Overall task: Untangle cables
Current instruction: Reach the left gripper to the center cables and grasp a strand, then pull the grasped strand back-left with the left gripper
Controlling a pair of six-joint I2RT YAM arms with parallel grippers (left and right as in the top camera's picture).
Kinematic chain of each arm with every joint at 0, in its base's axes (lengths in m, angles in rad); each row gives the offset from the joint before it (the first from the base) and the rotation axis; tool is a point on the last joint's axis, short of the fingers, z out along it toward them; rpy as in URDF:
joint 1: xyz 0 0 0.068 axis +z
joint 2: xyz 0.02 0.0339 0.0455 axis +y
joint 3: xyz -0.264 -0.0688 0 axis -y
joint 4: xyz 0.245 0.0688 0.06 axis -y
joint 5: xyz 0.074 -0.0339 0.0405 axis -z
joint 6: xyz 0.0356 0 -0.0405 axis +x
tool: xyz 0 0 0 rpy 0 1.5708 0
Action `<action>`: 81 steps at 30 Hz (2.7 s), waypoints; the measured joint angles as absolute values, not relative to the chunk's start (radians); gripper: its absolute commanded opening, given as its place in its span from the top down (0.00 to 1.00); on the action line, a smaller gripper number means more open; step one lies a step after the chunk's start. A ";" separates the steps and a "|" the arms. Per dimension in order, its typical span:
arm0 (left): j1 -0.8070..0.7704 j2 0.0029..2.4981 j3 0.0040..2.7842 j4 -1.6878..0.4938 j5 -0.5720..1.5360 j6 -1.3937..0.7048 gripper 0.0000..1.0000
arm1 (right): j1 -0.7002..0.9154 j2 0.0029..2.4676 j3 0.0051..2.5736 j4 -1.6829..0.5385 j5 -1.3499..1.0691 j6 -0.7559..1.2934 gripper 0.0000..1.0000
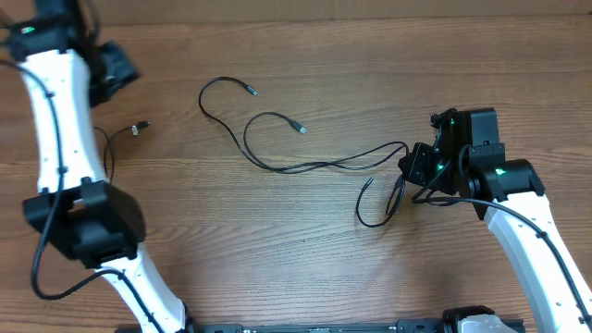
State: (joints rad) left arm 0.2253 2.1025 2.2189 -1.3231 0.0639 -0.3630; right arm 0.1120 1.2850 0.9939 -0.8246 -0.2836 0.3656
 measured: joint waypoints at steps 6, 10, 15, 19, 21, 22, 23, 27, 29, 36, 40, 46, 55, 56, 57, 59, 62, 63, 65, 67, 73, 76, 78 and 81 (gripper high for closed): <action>0.043 2.103 2.218 -1.324 0.242 -0.303 0.18 | 0.112 1.285 0.994 -0.825 -0.284 0.366 0.95; -0.079 2.103 2.214 -1.324 0.279 -0.286 0.11 | 0.112 1.285 0.994 -0.825 -0.283 0.367 0.88; -0.208 2.122 2.199 -1.331 0.335 -0.284 0.12 | 0.112 1.285 0.994 -0.825 -0.283 0.367 0.72; -0.290 2.165 2.193 -1.331 0.352 -0.283 0.12 | 0.112 1.285 0.994 -0.830 -0.277 0.364 0.63; -0.335 2.187 2.190 -1.331 0.356 -0.278 0.11 | 0.112 1.285 0.994 -0.847 -0.245 0.366 0.62; -0.349 2.192 2.188 -1.330 0.356 -0.276 0.12 | 0.112 1.285 0.994 -0.858 -0.225 0.366 0.62; -0.366 2.196 2.186 -1.330 0.356 -0.273 0.12 | 0.112 1.285 0.994 -0.878 -0.192 0.368 0.62; -0.423 2.198 2.184 -1.330 0.356 -0.258 0.11 | 0.111 1.285 0.995 -0.930 -0.088 0.422 0.56; -0.448 2.198 2.184 -1.331 0.355 -0.254 0.12 | 0.099 1.285 0.995 -0.950 -0.031 0.472 0.52; -0.506 2.198 2.184 -1.330 0.346 -0.253 0.11 | -0.045 1.285 0.995 -0.951 0.023 0.554 0.44; -0.518 2.198 2.184 -1.323 0.348 -0.255 0.09 | -0.138 1.285 0.995 -0.971 0.008 0.564 0.40; -0.546 2.198 2.184 -1.271 0.384 -0.259 0.07 | -0.236 1.285 0.995 -1.015 0.003 0.571 0.34; -0.640 2.198 2.184 -1.177 0.420 -0.262 0.08 | -0.255 1.285 0.995 -1.022 -0.001 0.573 0.32; -0.652 2.198 2.184 -1.169 0.420 -0.262 0.08 | -0.255 1.285 0.995 -1.022 -0.001 0.572 0.32; -0.668 2.198 2.181 -1.155 0.419 -0.261 0.09 | -0.255 1.285 0.995 -1.022 -0.001 0.572 0.33; -0.686 2.198 2.178 -1.145 0.416 -0.261 0.09 | -0.255 1.285 0.995 -1.021 -0.001 0.572 0.33; -0.715 2.207 2.177 -1.144 0.395 -0.258 0.10 | -0.255 1.285 0.995 -1.023 -0.001 0.573 0.32; -0.725 2.214 2.177 -1.144 0.388 -0.258 0.10 | -0.255 1.285 0.995 -1.024 -0.001 0.572 0.32; -0.738 2.239 2.177 -1.143 0.385 -0.258 0.11 | -0.255 1.285 0.995 -1.025 -0.001 0.573 0.32; -0.748 2.272 2.177 -1.138 0.391 -0.258 0.12 | -0.255 1.285 0.995 -1.025 -0.001 0.573 0.32; -0.760 2.384 2.163 -1.102 0.495 -0.259 0.41 | -0.255 1.285 0.995 -1.024 -0.001 0.572 0.32; -0.760 2.403 2.157 -1.102 0.522 -0.256 0.76 | -0.255 1.285 0.995 -1.025 -0.001 0.572 0.32; -0.759 2.403 2.157 -1.098 0.521 -0.255 0.93 | -0.255 1.285 0.995 -1.025 -0.002 0.572 0.32; -0.749 2.403 2.162 -1.102 0.506 -0.252 0.96 | -0.255 1.285 0.995 -1.026 -0.001 0.572 0.32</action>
